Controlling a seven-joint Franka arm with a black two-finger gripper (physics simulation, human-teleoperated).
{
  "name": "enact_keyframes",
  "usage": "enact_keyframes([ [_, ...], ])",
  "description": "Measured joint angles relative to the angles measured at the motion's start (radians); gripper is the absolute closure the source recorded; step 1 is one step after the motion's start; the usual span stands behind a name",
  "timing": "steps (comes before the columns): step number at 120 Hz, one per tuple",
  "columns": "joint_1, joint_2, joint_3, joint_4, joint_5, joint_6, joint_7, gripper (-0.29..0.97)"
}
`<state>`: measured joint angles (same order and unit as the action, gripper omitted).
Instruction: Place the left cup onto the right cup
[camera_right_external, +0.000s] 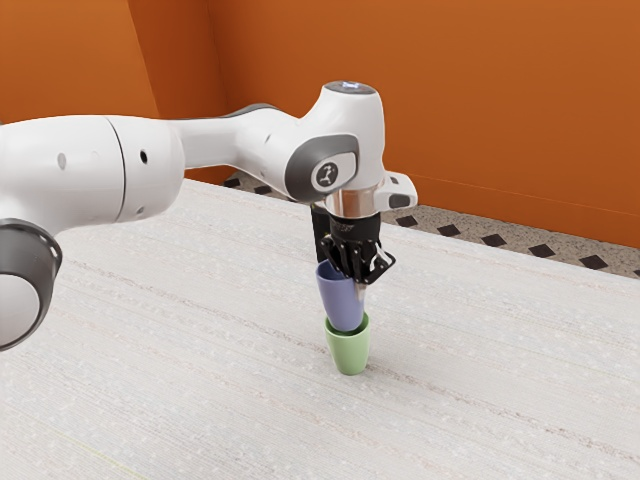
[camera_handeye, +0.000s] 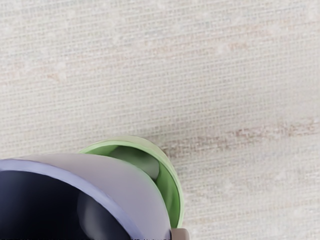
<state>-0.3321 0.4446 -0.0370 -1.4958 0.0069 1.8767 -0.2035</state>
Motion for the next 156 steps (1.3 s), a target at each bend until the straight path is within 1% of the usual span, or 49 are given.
enact_keyframes([
  [44, -0.003, 0.017, 0.000, 0.000, 0.000, 0.007, 0.002, 0.78],
  [54, -0.005, 0.017, 0.000, -0.001, -0.004, 0.010, 0.003, 0.68],
  [68, -0.005, 0.017, 0.000, -0.002, -0.007, 0.013, 0.006, 0.44],
  [75, -0.005, 0.017, 0.000, -0.002, -0.008, 0.014, 0.007, 0.34],
  [91, -0.005, 0.011, 0.000, 0.000, -0.009, 0.015, 0.008, 0.19],
  [108, -0.006, -0.031, 0.000, -0.003, -0.011, 0.015, 0.011, 0.11],
  [132, 0.004, -0.144, 0.001, -0.041, -0.014, -0.001, 0.023, 0.06],
  [142, 0.034, -0.196, 0.003, -0.059, -0.015, -0.023, 0.032, 0.05],
  [156, 0.101, -0.272, 0.003, -0.092, -0.016, -0.061, 0.050, 0.04],
])
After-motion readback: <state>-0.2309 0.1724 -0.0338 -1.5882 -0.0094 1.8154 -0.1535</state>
